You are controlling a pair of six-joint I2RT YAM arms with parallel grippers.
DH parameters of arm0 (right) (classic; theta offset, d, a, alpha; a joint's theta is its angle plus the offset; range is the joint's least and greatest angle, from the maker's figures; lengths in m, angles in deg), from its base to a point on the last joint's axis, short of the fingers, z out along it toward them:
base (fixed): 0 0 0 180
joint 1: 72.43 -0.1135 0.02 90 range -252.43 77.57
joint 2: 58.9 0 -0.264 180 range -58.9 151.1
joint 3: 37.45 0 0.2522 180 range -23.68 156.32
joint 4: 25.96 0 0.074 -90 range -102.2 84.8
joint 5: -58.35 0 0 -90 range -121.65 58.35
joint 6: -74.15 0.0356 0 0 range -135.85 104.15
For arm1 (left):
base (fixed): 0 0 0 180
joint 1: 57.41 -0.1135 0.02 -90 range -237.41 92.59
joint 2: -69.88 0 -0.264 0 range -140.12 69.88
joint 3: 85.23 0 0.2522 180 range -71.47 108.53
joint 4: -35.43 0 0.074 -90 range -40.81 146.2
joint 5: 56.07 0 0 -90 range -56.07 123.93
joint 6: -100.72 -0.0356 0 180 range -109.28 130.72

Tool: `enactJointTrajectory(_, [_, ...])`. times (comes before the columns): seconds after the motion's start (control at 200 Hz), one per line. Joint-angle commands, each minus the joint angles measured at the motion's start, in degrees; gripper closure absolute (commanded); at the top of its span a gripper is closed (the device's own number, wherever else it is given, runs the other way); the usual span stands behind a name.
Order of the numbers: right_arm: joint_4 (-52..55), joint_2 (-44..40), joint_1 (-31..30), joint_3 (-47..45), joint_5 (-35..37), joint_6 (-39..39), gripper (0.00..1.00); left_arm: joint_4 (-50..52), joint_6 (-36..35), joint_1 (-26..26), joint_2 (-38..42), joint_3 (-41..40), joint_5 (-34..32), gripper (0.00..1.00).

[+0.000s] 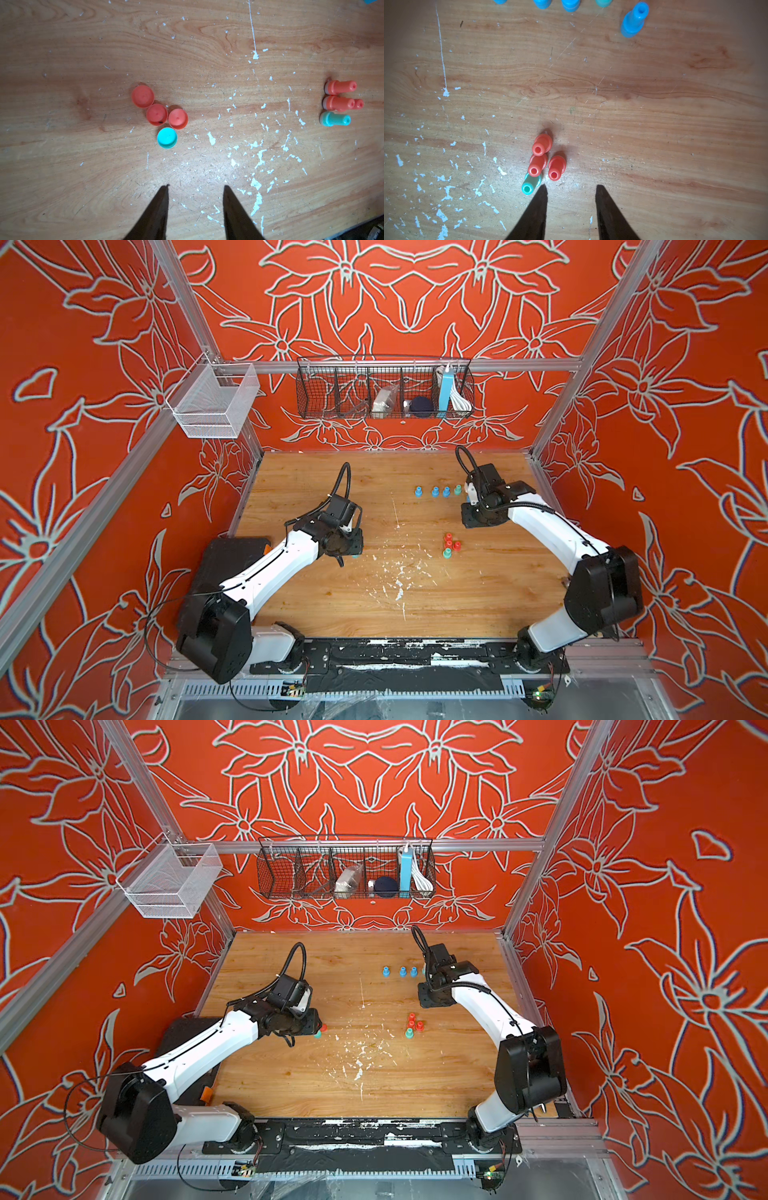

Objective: Close the stamp cap
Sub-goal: Move the cover to the center of the board, then pick up the stamp from the center of the board.

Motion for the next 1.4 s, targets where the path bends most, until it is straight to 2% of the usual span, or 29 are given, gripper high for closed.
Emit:
enactJointTrajectory(0.0, [-2.61,2.54,-1.89,-0.75,-0.38,0.42,0.59,-2.23,1.52,0.24,-1.00,-0.47,0.10,0.56])
enactJointTrajectory(0.275, [-3.21,8.10,-3.99,2.57,0.16,1.42,0.59,-6.09,3.37,-1.72,-4.20,-1.18,-1.09,0.57])
enactJointTrajectory(0.676, [-3.35,12.62,-4.19,4.53,1.06,0.68,0.59,-11.26,5.59,-4.21,-13.90,-0.11,-0.96,0.57])
enactJointTrajectory(1.391, [-4.03,15.76,-5.32,3.75,0.53,1.59,0.60,-11.98,6.03,-6.10,-14.90,0.55,-1.30,0.57])
